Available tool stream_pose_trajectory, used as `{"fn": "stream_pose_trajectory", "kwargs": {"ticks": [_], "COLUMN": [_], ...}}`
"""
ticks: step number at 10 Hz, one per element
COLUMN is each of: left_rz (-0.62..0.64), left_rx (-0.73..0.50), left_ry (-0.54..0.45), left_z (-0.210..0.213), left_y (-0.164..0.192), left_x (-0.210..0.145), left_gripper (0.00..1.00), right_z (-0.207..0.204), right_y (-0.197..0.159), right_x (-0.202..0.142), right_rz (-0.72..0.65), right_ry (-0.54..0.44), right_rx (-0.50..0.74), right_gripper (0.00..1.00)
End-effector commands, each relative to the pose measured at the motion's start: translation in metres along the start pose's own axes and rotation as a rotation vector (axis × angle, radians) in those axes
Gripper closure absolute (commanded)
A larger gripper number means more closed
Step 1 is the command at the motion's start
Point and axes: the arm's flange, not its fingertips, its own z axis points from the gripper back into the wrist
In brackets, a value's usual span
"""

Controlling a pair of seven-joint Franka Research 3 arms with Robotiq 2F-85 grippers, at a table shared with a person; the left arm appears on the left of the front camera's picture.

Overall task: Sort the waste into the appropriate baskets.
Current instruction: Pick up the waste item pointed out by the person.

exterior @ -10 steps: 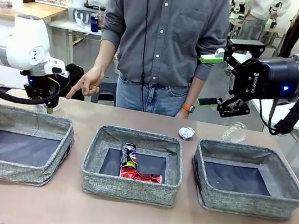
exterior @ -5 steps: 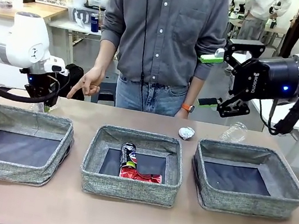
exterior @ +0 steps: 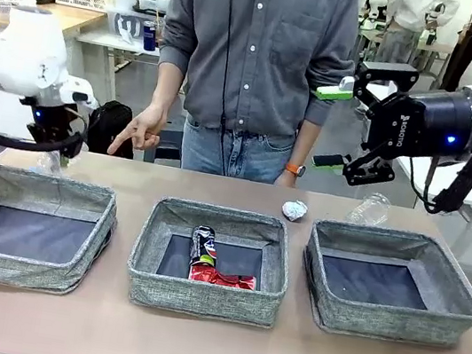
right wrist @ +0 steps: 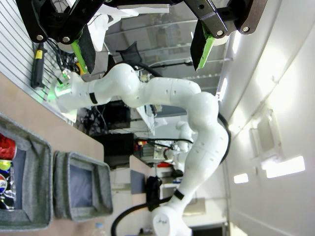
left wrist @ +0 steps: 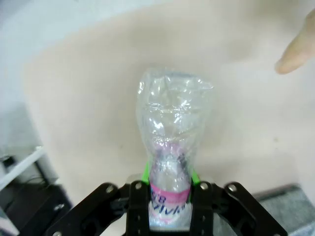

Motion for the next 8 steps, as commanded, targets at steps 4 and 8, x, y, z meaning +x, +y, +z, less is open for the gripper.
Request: {"fn": "stream_pose_trajectory", "kwargs": {"ticks": [4,8], "left_rz": [0.255,0.271], "left_rx": [-0.338,-0.375], "left_ry": [-0.016,0.053], "left_z": [0.17,0.201], "left_y": [-0.017,-0.098], "left_x": [-0.109,-0.191], "left_gripper": [1.0,1.0], "right_z": [-0.002,-0.002], "right_y": [0.003,0.003], "right_x": [0.0,0.0], "right_rz": [0.004,0.004], "right_ry": [-0.004,-0.004], "right_rx": [0.024,0.024], "right_gripper": [0.0,0.0]}}
